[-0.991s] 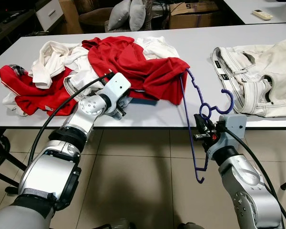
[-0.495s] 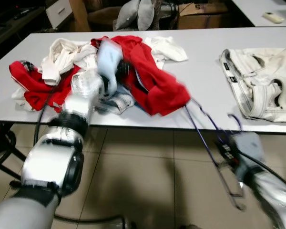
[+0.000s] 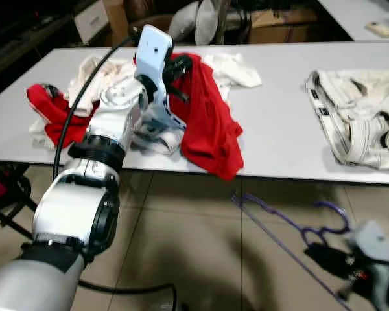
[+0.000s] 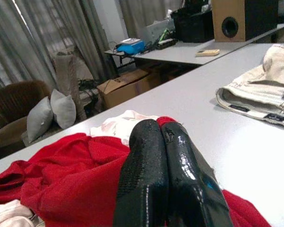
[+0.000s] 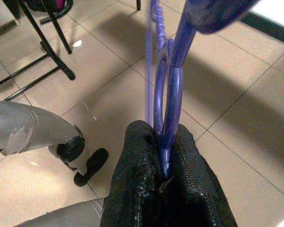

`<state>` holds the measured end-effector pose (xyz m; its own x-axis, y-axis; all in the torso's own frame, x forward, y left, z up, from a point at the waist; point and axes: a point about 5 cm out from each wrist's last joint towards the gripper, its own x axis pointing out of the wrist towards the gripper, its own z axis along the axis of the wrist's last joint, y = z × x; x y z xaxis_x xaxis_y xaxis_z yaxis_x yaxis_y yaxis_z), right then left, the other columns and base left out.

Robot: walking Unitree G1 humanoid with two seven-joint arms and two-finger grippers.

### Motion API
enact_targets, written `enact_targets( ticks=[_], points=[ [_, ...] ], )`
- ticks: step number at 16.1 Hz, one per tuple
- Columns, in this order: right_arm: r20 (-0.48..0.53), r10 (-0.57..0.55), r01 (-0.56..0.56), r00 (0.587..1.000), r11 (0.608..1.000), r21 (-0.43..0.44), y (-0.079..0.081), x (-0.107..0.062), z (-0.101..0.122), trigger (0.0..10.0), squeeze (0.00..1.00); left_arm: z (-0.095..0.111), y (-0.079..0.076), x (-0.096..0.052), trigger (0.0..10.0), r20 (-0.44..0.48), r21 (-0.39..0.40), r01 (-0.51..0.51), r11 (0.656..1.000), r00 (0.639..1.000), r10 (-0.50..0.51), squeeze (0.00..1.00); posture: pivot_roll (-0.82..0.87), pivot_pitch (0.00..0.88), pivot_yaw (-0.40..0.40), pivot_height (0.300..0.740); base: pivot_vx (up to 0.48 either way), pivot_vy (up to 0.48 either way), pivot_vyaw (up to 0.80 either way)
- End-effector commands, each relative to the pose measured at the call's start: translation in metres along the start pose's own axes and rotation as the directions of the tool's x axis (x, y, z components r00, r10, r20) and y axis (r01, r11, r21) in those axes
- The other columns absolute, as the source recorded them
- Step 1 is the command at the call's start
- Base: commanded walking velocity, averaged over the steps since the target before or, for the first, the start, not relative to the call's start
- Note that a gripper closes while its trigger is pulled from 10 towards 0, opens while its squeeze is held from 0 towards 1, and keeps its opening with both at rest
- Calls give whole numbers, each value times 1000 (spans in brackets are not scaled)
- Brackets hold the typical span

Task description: Hang hanger

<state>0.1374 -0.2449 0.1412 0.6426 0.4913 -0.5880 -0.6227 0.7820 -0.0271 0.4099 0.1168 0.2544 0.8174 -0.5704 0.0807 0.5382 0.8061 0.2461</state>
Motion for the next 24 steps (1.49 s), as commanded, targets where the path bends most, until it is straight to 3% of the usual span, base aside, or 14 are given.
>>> enact_targets(
  ticks=[1,2,3,4,7,9,11,12,13,15,21,24],
  points=[
    [7,10,-10,1000,1000,-23,0,-8,9,10000,0,7,4,0,0,9,40,-1,999,1000,1,0,-18,0,134,740,0,0,0],
    [-30,-9,8,999,999,-40,-3,-13,8,10000,0,7,4,-1,0,4,50,-1,999,1000,1,0,-18,0,134,740,0,0,0],
    [-90,-192,180,977,976,-123,-27,-23,8,10000,0,5,5,-2,0,-4,70,-2,998,1000,3,0,-20,0,134,740,0,0,0],
    [-36,-294,287,955,949,-127,-42,-30,17,10000,0,5,5,-2,0,-7,74,-5,997,1000,5,0,-21,0,134,740,0,0,0],
    [197,-64,76,978,996,-53,-18,-31,47,10000,0,6,5,-2,0,-4,79,-7,997,1000,7,0,-19,0,125,740,0,0,0],
    [345,21,-10,938,999,-35,-7,-22,64,10000,0,8,3,-1,0,-1,113,9,994,1000,-9,0,-17,0,123,740,0,0,0],
    [471,-75,84,879,996,1,-13,-6,83,10000,0,10,1,-1,0,-1,147,32,989,999,-32,0,-18,0,126,740,0,0,0],
    [527,-146,132,837,989,65,-18,6,94,10000,0,11,-1,0,0,-1,164,46,985,999,-46,0,-15,0,125,740,0,0,0],
    [537,-176,142,825,984,104,-17,23,101,10000,0,13,-2,-1,0,1,178,52,983,999,-53,0,-11,0,120,740,0,0,0],
    [550,-170,113,818,984,135,-12,38,107,10000,0,14,-4,-1,0,5,181,59,982,998,-61,0,-5,0,112,740,0,0,0],
    [545,-55,3,837,995,96,6,55,117,10000,0,3,-10,-1,0,-30,195,53,979,998,-48,0,-4,0,98,740,0,0,0],
    [498,8,-50,867,996,70,15,63,113,10000,0,-1,-15,0,0,-33,172,34,985,999,-29,0,-7,0,83,740,0,0,0]
  ],
)
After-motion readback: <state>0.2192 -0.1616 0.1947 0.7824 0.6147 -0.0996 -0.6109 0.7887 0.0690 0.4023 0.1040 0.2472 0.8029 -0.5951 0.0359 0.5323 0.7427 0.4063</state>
